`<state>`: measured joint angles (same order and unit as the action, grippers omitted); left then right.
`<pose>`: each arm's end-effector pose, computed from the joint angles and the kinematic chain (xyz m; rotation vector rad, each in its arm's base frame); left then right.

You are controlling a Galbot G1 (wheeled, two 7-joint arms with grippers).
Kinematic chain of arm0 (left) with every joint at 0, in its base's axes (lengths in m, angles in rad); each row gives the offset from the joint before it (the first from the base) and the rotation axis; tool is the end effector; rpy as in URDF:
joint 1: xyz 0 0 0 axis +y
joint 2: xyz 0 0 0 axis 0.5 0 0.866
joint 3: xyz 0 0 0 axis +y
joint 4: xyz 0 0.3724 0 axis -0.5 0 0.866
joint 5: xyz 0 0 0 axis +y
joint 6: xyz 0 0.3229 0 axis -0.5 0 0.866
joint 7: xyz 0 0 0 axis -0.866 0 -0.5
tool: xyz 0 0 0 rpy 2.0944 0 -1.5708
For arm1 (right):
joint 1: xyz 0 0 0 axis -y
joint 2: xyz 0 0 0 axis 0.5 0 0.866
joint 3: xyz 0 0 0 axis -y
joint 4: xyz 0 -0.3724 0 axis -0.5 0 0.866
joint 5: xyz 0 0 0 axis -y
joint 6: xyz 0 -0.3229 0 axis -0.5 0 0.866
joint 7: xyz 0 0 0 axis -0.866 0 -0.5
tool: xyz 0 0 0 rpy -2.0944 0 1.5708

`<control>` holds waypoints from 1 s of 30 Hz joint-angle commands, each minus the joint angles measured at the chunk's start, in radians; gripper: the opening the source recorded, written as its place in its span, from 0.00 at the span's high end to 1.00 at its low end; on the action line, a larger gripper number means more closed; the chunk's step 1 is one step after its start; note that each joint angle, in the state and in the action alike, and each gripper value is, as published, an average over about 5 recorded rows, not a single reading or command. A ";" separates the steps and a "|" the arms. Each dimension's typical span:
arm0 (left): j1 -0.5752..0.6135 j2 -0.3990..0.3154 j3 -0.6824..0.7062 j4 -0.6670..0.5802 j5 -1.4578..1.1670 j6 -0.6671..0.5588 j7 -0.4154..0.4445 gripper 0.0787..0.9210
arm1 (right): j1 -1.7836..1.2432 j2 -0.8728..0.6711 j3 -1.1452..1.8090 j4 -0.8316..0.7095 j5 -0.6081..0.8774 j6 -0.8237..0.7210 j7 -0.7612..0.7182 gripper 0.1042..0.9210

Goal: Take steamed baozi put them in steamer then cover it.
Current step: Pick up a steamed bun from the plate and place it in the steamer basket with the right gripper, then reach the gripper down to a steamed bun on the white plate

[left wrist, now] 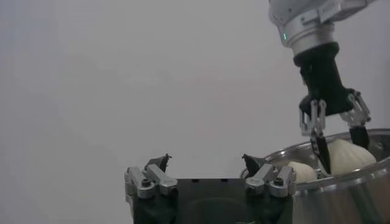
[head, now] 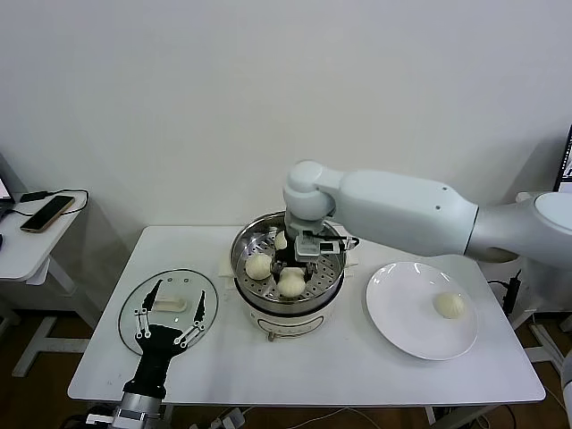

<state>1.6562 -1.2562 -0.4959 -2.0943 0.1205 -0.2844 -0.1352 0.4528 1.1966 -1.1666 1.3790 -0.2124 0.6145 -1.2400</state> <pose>0.1132 0.0579 -0.3264 0.1678 2.8747 0.4731 0.5150 0.1343 -0.0744 -2.0788 0.0296 -2.1801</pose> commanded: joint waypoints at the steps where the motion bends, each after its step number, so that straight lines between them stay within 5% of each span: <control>1: 0.000 0.002 0.000 -0.003 -0.002 0.001 -0.002 0.12 | -0.065 0.029 0.015 -0.002 -0.111 0.041 -0.003 0.31; 17: 0.001 0.004 0.000 -0.007 -0.003 0.003 -0.004 0.12 | -0.006 -0.027 0.089 0.027 -0.034 -0.058 -0.047 0.12; 23: 0.001 0.004 -0.001 -0.013 -0.002 0.006 -0.003 0.12 | 0.057 -0.184 0.201 0.005 0.135 -0.270 -0.195 0.12; 30: 0.002 0.007 0.001 -0.018 0.000 0.008 -0.002 0.12 | 0.064 -0.404 0.255 -0.190 0.317 -0.609 -0.192 0.12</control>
<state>1.6581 -1.2499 -0.4967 -2.1108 0.1190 -0.2776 -0.1391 0.4831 1.0320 -1.0065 1.3447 -0.1161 0.3659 -1.3624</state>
